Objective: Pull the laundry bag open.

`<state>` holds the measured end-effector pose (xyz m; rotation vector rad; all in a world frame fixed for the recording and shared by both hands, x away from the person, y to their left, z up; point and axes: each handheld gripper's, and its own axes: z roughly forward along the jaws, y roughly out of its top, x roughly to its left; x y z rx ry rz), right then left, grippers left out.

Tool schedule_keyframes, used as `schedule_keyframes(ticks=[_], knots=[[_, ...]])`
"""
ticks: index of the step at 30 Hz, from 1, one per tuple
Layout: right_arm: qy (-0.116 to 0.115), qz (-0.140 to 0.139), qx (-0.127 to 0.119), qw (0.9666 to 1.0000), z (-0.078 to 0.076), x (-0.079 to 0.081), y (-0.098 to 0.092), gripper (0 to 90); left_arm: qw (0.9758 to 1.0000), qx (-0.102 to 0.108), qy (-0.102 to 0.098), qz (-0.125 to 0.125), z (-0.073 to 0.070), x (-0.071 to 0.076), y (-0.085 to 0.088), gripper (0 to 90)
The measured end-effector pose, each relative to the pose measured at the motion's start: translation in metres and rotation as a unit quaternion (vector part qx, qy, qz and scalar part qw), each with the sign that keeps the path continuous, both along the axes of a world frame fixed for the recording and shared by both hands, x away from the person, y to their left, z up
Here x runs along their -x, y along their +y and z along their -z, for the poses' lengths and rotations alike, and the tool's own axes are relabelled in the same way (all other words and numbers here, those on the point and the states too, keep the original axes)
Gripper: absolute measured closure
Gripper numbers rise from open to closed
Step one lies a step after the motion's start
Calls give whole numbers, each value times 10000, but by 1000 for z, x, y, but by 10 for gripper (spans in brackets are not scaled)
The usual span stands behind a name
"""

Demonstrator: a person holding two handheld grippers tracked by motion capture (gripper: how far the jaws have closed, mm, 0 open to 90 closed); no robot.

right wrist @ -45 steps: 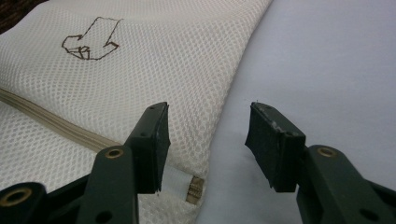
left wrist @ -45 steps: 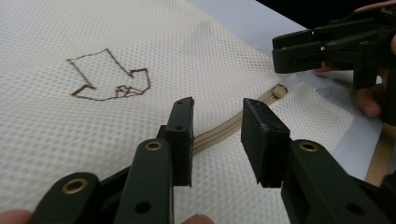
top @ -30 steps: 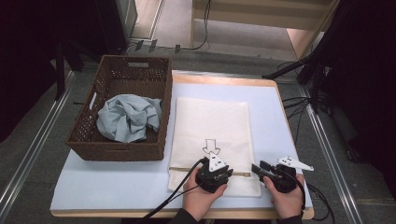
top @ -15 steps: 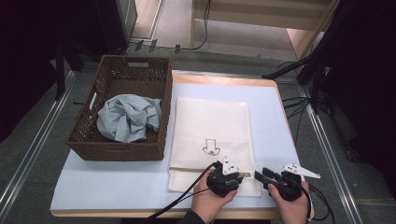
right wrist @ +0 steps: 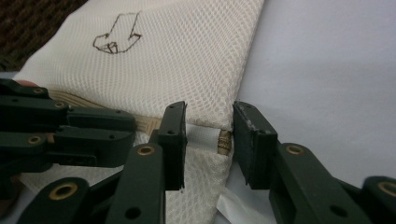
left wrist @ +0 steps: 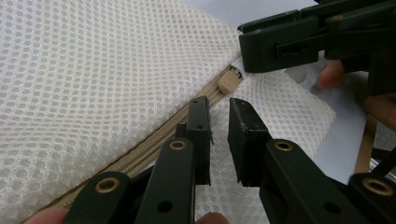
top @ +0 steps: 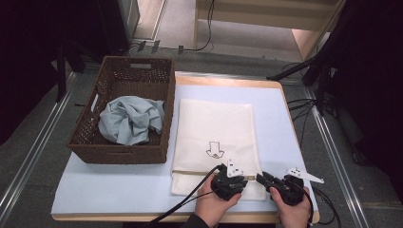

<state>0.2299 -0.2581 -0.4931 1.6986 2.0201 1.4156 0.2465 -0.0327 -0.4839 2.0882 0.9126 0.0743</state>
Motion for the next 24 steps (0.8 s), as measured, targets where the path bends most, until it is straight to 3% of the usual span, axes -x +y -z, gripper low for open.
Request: schedule_keyframes(ticks=[4,11,15,24], knots=[[-226,3,-225,9995,-7,4,-4,690,10000,36,13,0,0,0,0,792],[-126,197,-36,9997,-3,2,-9,626,10000,40,42,-16,0,-1,1,795],[25,76,121,9999,2,-2,-3,589,10000,27,36,-14,0,-1,1,799],[8,-63,-100,9999,1,0,3,584,10000,54,59,-24,1,-1,1,802]])
